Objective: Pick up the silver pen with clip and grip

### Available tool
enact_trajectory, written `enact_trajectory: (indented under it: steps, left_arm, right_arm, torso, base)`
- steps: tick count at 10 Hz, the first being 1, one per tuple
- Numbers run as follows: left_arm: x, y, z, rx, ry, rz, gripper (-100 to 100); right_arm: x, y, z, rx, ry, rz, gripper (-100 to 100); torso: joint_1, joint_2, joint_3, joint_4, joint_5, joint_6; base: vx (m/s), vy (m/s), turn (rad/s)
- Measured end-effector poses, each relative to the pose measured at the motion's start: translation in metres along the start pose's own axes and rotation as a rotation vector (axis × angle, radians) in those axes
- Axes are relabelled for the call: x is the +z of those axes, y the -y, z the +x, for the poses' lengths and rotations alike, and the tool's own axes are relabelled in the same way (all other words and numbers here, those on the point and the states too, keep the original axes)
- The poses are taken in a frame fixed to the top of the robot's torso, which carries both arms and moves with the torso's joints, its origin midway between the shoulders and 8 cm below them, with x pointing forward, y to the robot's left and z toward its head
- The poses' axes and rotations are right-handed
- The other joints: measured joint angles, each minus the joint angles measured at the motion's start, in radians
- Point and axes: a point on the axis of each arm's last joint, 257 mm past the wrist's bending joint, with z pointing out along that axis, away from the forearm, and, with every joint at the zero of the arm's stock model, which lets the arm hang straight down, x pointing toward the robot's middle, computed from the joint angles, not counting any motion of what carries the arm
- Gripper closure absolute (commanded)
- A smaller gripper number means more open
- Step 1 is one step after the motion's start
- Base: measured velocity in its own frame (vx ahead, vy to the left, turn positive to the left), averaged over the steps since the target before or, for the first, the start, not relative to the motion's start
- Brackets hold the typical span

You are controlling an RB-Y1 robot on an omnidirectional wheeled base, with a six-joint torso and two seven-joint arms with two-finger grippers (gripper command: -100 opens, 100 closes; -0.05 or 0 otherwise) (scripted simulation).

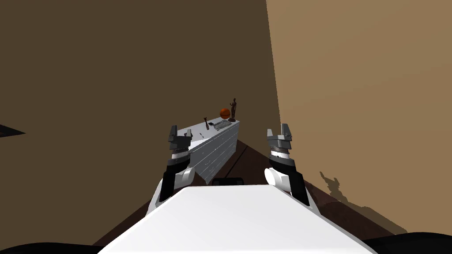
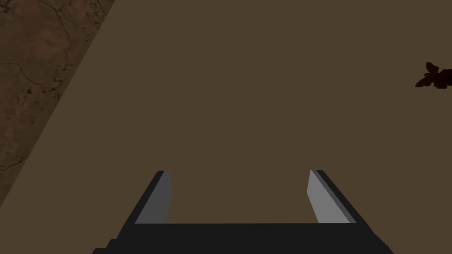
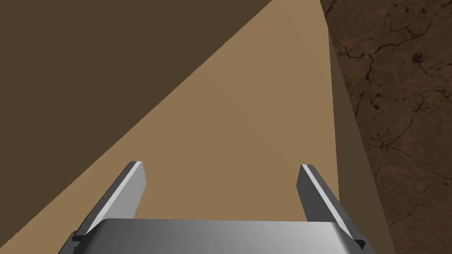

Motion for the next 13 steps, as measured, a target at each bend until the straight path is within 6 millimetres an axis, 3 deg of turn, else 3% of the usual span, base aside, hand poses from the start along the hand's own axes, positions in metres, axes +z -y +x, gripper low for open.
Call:
enact_trajectory:
  steps: [3,5,8,11,13]
  left_arm:
    - [-0.01,-0.016,-0.004,0.066,-0.062,-0.058,-100]
    - [-0.027,-0.033,-0.014,0.132,-0.1,-0.128,-100]
    - [-0.055,-0.067,-0.046,0.251,-0.138,-0.264,-100]
    - [-0.08,-0.081,-0.069,0.316,-0.151,-0.355,-100]
    - [-0.104,-0.094,-0.096,0.388,-0.165,-0.447,-100]
  right_arm:
    - [0.0,0.0,0.0,0.0,0.0,0.0,0]
    - [0.0,0.0,0.0,0.0,0.0,0.0,0]
    - [0.0,0.0,0.0,0.0,0.0,0.0,0]
    - [0.0,0.0,0.0,0.0,0.0,0.0,0]
    - [0.0,0.0,0.0,0.0,0.0,0.0,0]
  torso:
    - [-0.003,-0.001,-0.001,0.0,-0.001,0.0]
    - [-0.004,-0.001,-0.001,0.0,-0.001,0.0]
    - [-0.007,-0.002,-0.001,-0.001,-0.002,0.0]
    - [-0.004,-0.002,-0.001,0.0,-0.001,0.0]
    - [-0.006,-0.003,-0.002,-0.001,-0.001,0.0]
  base:
    - [0.018,-0.052,0.057]
    - [0.022,-0.078,0.077]
    - [0.032,-0.103,0.067]
    - [0.03,-0.066,0.045]
    - [0.039,-0.099,0.058]
